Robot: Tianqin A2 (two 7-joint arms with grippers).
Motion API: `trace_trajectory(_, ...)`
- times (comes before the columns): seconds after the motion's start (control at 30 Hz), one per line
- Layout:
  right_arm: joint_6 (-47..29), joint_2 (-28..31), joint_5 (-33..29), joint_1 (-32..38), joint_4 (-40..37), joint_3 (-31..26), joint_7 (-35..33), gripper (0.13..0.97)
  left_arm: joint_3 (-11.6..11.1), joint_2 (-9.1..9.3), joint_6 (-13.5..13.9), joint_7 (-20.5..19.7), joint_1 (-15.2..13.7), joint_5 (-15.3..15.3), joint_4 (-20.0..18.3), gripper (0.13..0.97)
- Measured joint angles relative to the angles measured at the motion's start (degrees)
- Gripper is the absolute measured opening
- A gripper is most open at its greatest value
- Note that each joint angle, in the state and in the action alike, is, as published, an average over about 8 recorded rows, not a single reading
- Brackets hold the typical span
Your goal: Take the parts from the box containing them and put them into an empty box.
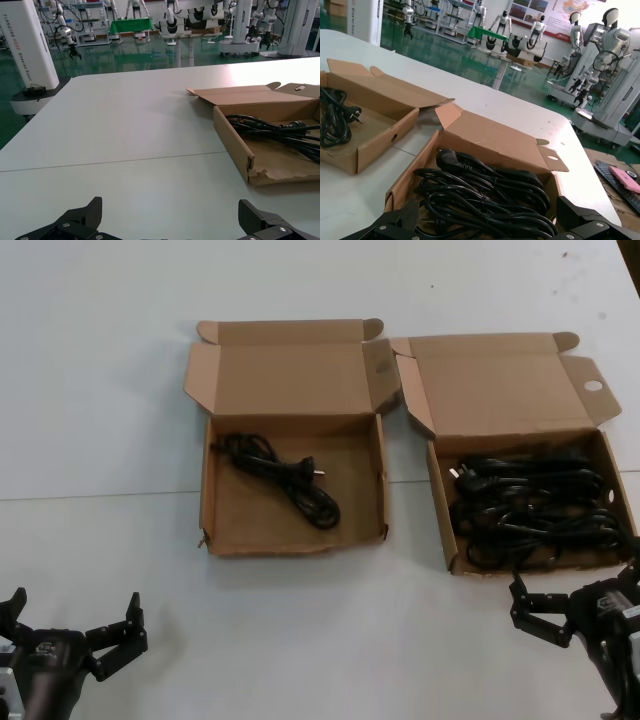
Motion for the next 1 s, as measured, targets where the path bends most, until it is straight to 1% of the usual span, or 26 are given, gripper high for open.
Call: trace_trajectory(1.0, 0.00, 0.00, 0.00, 0.00, 0.00, 0.00, 0.00, 0.966, 0.00, 0.00, 0.00, 0.00, 0.00, 0.00, 0.00, 0.966)
